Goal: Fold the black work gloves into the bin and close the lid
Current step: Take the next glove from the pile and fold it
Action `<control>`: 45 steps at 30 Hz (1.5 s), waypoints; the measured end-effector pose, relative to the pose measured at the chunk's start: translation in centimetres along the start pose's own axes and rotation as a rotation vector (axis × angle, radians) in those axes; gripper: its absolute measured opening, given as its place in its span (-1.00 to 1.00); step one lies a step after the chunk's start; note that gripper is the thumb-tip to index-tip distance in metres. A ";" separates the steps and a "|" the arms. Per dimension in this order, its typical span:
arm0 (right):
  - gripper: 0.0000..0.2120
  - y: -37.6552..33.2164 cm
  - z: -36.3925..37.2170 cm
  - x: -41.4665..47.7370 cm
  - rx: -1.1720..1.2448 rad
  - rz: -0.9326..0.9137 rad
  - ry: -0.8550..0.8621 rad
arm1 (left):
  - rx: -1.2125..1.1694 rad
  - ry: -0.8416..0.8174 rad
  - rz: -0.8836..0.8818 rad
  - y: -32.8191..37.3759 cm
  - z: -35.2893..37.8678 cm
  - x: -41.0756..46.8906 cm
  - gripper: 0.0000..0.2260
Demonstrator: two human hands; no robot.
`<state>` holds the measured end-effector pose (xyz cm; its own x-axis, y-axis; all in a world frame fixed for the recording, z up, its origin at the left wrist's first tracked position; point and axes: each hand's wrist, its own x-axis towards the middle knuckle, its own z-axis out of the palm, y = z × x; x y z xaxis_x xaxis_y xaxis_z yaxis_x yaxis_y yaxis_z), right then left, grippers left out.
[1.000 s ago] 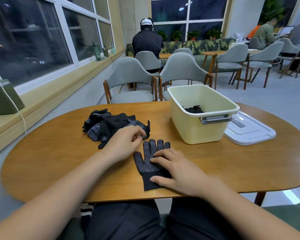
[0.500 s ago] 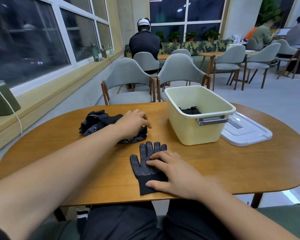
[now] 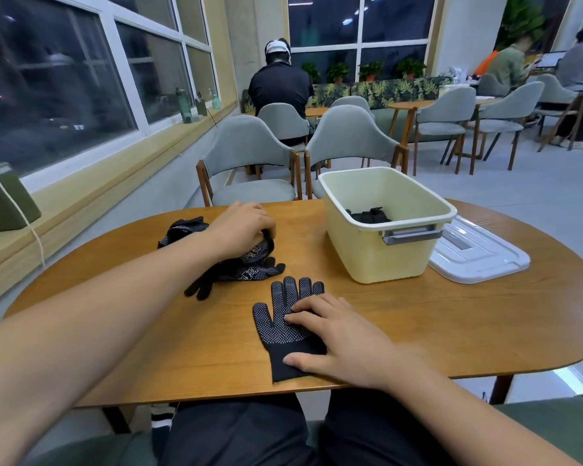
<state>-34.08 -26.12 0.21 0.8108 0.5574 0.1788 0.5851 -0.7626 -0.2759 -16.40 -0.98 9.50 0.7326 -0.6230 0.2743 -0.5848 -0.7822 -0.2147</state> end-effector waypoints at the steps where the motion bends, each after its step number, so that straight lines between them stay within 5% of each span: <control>1: -0.24 -0.1 -0.1 0.0 0.000 -0.001 0.000 | -0.004 0.003 -0.008 -0.4 -0.6 0.0 -0.79; 21: -0.26 0.2 0.2 0.0 0.026 -0.013 0.003 | -0.513 0.239 -0.288 -1.6 -10.1 -1.1 -0.89; 30: -0.78 0.3 -1.0 0.1 0.504 0.034 0.336 | -0.520 0.247 -0.280 0.4 -12.4 -2.8 -0.94; 33: -0.67 -0.9 -2.0 0.1 0.741 0.101 0.284 | -0.541 0.271 -0.260 1.5 -12.8 -3.4 -0.95; 38: -0.26 -3.1 -3.0 2.3 1.363 0.245 -0.034 | -0.578 0.300 -0.205 4.2 -13.4 -5.1 -0.94; 42: -0.02 -2.8 -4.3 3.6 1.608 0.229 -0.318 | -0.615 0.316 -0.143 6.2 -13.5 -6.7 -0.93; 45: 0.07 -2.1 -4.6 5.0 1.735 0.247 -0.382 | -0.691 0.274 -0.114 7.6 -13.2 -7.8 -0.93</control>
<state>-31.22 -23.25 6.02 0.6722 0.7245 -0.1524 -0.4256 0.2096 -0.8803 -31.17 -1.97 18.14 0.7414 -0.4449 0.5024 -0.6624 -0.6052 0.4415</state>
